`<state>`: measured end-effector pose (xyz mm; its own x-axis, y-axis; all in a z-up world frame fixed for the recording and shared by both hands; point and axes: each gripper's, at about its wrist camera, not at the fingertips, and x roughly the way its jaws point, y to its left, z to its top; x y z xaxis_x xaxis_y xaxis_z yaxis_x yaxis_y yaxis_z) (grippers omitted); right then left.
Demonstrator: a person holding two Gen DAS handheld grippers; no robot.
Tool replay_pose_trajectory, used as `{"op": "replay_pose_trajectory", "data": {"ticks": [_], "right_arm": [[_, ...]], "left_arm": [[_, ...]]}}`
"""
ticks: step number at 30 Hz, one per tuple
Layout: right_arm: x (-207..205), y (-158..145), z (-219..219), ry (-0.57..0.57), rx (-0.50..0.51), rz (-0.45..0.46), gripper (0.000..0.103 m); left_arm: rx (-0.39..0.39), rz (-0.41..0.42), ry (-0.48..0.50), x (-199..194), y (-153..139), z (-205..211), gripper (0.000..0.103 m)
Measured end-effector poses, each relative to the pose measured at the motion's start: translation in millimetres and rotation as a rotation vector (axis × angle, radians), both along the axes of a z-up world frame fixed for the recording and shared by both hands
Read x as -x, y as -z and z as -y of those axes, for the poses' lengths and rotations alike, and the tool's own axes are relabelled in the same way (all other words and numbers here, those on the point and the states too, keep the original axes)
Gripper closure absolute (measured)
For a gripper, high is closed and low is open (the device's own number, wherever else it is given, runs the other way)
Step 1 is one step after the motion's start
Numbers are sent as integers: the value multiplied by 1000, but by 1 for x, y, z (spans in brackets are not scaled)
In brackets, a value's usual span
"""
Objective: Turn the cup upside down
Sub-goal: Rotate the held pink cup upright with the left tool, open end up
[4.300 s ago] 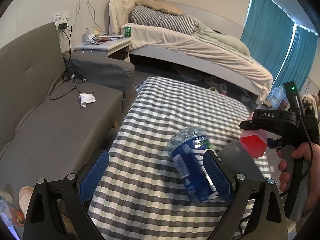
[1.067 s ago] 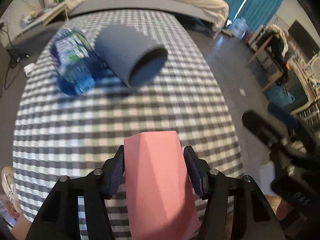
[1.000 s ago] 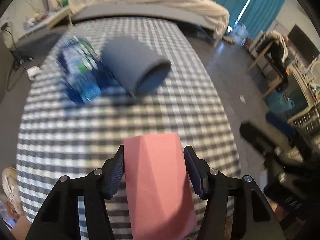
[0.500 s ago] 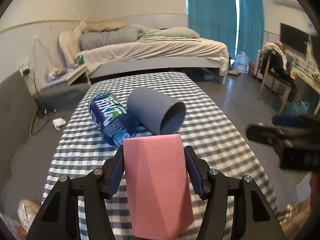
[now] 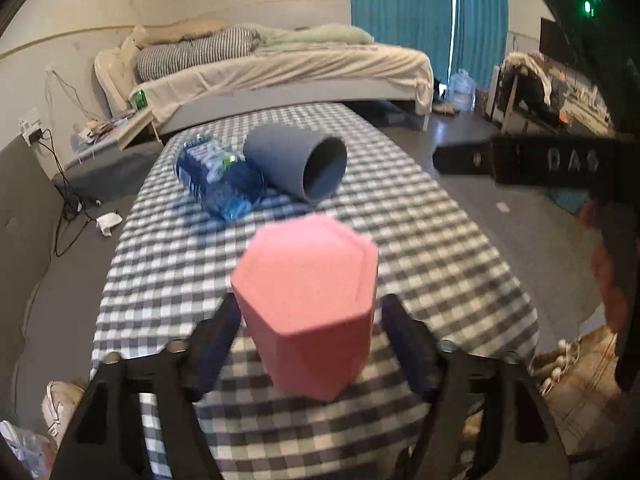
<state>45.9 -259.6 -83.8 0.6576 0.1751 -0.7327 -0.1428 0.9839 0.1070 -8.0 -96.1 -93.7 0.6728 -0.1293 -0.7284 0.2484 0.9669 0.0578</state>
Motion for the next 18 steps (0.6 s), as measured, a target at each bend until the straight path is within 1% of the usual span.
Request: {"op": "replay_pose_trajectory", "data": {"ticks": [2,4,6,8,9,10,13,15,18], "right_arm": [[2,0,-4,-3,2,1,21],[2,1,-6,-3,4,-3,21],[2,2,-7,-1,4,-8,21],[3,4,-7,0,4,-12,21],[3,4,-7,1,4,-13,21],[3,4,-7,1,5,-13,21],[3,5,-6,2,3,-15,21],[3,6,-5,5,0,-18,21],[1,5,-1,9,-8,-17,21]], "left_arm": [[11,-12,7,3,4,-1,26],[47,-38,31,2,8,-3,26],[64,-68,29,-2,15,-5,26],[87,-105,20,-4,23,-8,31],[83,-108,9,-4,26,-8,37],[82,-108,6,-5,27,-10,37],[111,-101,1,-6,25,-12,37],[103,-66,-1,-7,22,-10,37],[86,-42,1,-17,22,-6,37]]}}
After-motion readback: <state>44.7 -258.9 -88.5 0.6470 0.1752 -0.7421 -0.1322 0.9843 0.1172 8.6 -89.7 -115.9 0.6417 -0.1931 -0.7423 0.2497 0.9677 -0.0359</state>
